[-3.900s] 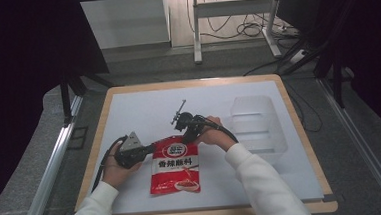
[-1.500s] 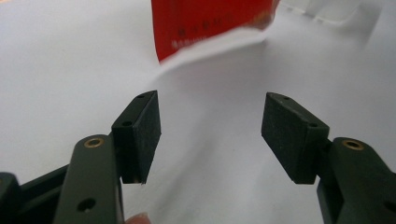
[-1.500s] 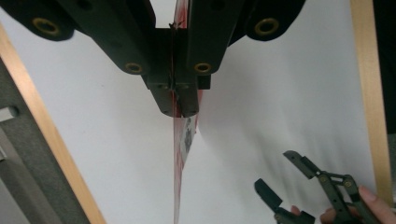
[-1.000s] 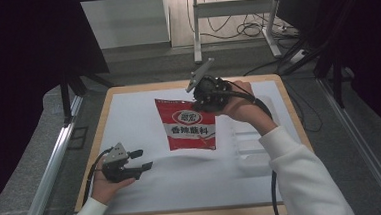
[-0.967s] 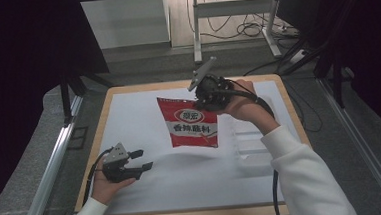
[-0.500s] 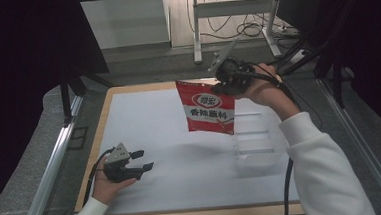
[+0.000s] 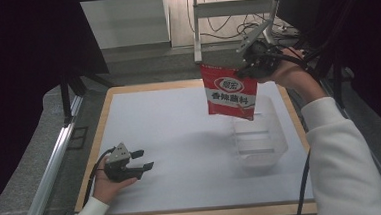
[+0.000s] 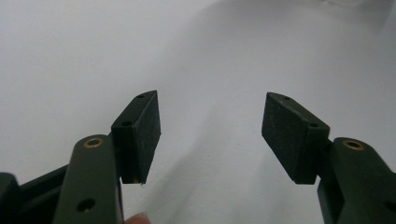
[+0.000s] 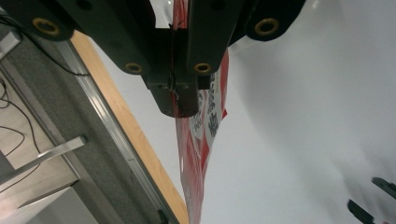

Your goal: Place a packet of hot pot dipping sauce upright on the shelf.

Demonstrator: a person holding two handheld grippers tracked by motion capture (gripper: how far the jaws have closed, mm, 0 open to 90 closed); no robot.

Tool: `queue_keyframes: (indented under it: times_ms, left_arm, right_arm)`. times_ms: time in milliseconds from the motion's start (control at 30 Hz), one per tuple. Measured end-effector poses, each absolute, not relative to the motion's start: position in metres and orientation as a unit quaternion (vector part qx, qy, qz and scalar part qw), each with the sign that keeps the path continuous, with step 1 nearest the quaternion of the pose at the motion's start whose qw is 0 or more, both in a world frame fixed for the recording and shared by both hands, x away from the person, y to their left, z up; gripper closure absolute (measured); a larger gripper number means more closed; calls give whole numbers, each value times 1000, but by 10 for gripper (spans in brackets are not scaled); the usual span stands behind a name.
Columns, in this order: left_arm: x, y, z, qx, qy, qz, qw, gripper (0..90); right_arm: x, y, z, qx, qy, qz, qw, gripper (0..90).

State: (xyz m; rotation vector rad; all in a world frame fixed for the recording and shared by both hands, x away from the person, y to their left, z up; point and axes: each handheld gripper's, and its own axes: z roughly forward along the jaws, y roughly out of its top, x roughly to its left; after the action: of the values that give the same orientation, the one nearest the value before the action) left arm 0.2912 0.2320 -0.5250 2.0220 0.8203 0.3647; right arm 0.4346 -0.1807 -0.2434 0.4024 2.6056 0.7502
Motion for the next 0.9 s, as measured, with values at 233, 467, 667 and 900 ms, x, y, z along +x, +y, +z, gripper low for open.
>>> queue_keyframes:
  times_ms: [233,467,667,900]
  left_arm:
    - [292,232,-526,818,332,148,446,368]
    - [292,232,-526,818,332,147,446,368]
    - [292,233,-525,816,335,148,448,368]
    - [292,232,-525,818,334,150,444,369]
  right_arm:
    - [452,-207,-243,170,928,266,200,891]
    - [460,-228,-247,187,926,263,197,891]
    - [469,-242,-251,196,924,262,198,890]
    - [481,-251,-263,202,923,264,195,890]
